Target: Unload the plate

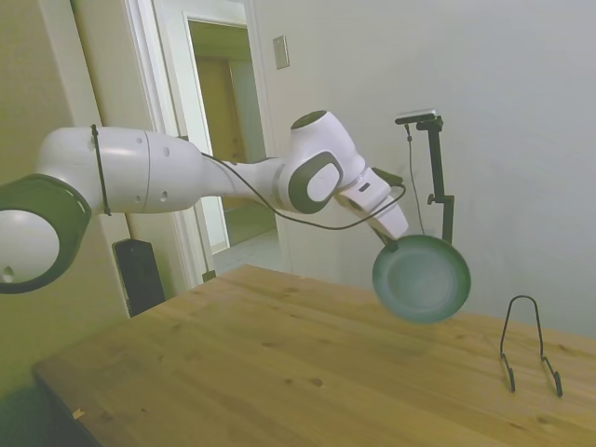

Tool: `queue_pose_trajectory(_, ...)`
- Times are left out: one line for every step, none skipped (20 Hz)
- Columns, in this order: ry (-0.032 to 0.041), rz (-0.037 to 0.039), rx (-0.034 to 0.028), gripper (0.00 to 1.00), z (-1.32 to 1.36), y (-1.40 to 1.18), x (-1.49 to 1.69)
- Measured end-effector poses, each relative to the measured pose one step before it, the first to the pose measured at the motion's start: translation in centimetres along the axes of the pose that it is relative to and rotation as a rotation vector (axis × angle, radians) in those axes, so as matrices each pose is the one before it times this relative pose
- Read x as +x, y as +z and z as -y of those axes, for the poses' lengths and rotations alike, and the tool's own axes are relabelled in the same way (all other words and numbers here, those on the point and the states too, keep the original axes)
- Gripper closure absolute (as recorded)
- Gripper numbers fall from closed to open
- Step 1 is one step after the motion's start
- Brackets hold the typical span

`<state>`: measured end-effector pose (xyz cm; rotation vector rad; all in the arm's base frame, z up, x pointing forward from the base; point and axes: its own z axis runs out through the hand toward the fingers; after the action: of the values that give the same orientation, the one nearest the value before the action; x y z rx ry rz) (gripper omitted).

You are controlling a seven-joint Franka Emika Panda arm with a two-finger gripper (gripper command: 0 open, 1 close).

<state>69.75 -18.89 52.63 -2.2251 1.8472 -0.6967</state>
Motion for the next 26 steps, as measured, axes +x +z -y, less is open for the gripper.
queue_pose_trajectory(-0.00082, 0.01893, -0.03725, 1.0, -0.121, 0.666, -0.32)
queue_pose_trajectory(0.00152, 0.01451, -0.03526, 1.0, -0.031, 0.737, -0.086)
queue_pose_trajectory(0.00646, 0.00963, -0.03275, 1.0, 0.063, 0.834, 0.155)
queue_pose_trajectory(0.00744, 0.00683, -0.03181, 1.0, 0.105, 1.022, 0.229)
queue_pose_trajectory(0.00648, -0.00177, -0.02386, 1.0, 0.245, 1.068, 0.308)
queue_pose_trajectory(0.00581, -0.01146, -0.02364, 1.0, 0.268, 1.248, 0.378)
queue_pose_trajectory(0.00284, -0.01684, -0.02742, 1.0, 0.258, 1.353, 0.262)
queue_pose_trajectory(0.00155, -0.01359, -0.0224, 1.0, 0.289, 1.339, 0.141)
queue_pose_trajectory(0.00264, -0.00885, -0.01852, 1.0, 0.287, 1.32, 0.042)
queue_pose_trajectory(0.00007, -0.01006, -0.01947, 1.0, 0.374, 1.491, -0.044)
queue_pose_trajectory(-0.00079, -0.00373, -0.01256, 1.0, 0.251, 0.965, -0.029)
queue_pose_trajectory(-0.00129, -0.00354, -0.00877, 1.0, 0.19, 0.563, 0.029)
queue_pose_trajectory(-0.00043, -0.00327, -0.00643, 1.0, 0.151, 0.315, 0.069)
queue_pose_trajectory(-0.00014, -0.0029, -0.00793, 1.0, 0.068, 0.289, 0.075)
queue_pose_trajectory(-0.00022, -0.00368, -0.00466, 1.0, 0.058, 0.316, 0.06)
queue_pose_trajectory(-0.00046, -0.00241, -0.00561, 0.0, 0.025, 0.36, 0.02)
queue_pose_trajectory(-0.00096, -0.00037, -0.00698, 0.0, 0.01, 0.398, -0.044)
queue_pose_trajectory(-0.00104, -0.00014, -0.00466, 0.0, 0.026, 0.313, -0.057)
queue_pose_trajectory(-0.00057, -0.00066, -0.00218, 0.0, 0.021, 0.19, -0.025)
queue_pose_trajectory(-0.00052, -0.00125, -0.00009, 0.0, 0.049, 0.084, -0.011)
queue_pose_trajectory(-0.00037, -0.00105, 0.00053, 0.0, 0.046, 0.026, -0.006)
queue_pose_trajectory(0.00003, -0.0006, 0.0002, 0.0, 0.015, 0.025, 0.015)
queue_pose_trajectory(-0.0002, -0.00011, -0.0002, 0.0, 0.006, 0.034, -0.003)
queue_pose_trajectory(-0.00021, -0.00001, 0.00003, 0.0, 0.005, 0.007, -0.007)
queue_pose_trajectory(-0.00003, -0.00001, 0.00014, 0.0, 0.004, -0.003, 0.0)
queue_pose_trajectory(-0.00014, -0.00004, 0.00042, 0.0, 0.007, -0.018, 0.002)
